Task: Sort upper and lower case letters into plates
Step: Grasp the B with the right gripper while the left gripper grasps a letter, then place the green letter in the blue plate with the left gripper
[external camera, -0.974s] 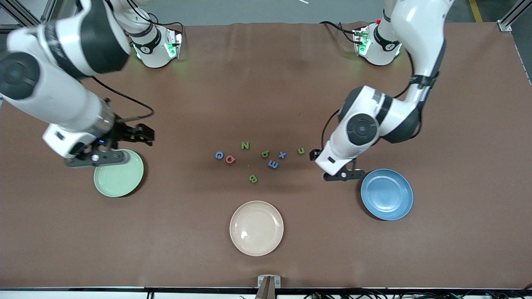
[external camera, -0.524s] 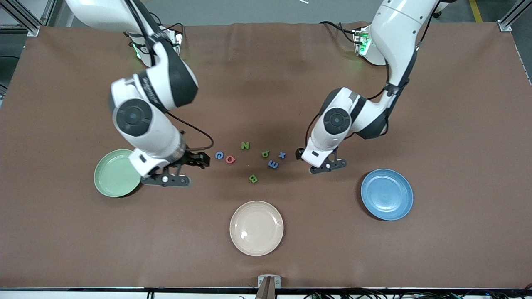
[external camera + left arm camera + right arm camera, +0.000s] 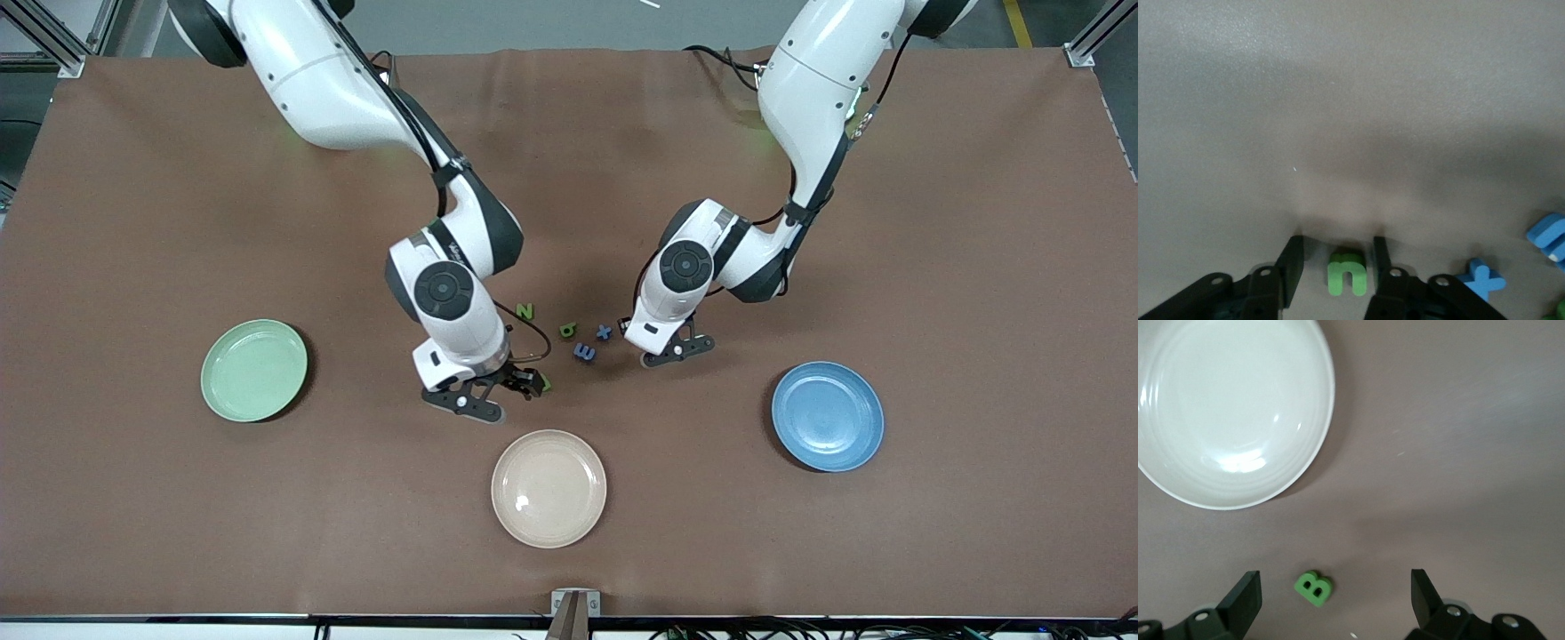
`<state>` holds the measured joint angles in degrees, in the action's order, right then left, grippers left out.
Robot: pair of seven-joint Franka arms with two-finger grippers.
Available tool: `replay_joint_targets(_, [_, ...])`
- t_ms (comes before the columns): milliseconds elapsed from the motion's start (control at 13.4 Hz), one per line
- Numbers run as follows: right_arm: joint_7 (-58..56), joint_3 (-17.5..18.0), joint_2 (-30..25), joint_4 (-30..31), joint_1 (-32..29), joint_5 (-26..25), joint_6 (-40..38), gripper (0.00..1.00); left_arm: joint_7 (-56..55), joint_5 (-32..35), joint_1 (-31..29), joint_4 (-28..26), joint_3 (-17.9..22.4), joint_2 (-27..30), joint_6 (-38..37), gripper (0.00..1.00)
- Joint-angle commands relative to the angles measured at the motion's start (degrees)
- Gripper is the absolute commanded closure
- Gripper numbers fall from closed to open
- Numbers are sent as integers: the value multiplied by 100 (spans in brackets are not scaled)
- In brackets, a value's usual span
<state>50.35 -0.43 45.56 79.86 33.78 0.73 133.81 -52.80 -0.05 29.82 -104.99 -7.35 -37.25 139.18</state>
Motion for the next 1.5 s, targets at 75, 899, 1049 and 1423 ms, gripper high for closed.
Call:
replay_joint_targets(75, [89,-53,470,-435,137,32,216,2,-477,92,208,-21,23,-28,22,52])
replay_joint_targets(899, [98,-53,770,-524,357,14,321,10,-276,101,-229,-136,84,611,-353,100])
replay_joint_targets(1049, [89,-53,796,-515,366,49,321,10,346,154,-764,-83,84,989,-802,100])
replay_joint_targets(1423, [72,-53,796,-489,463,67,233,11,1859,285,-2250,-74,84,1044,-927,100])
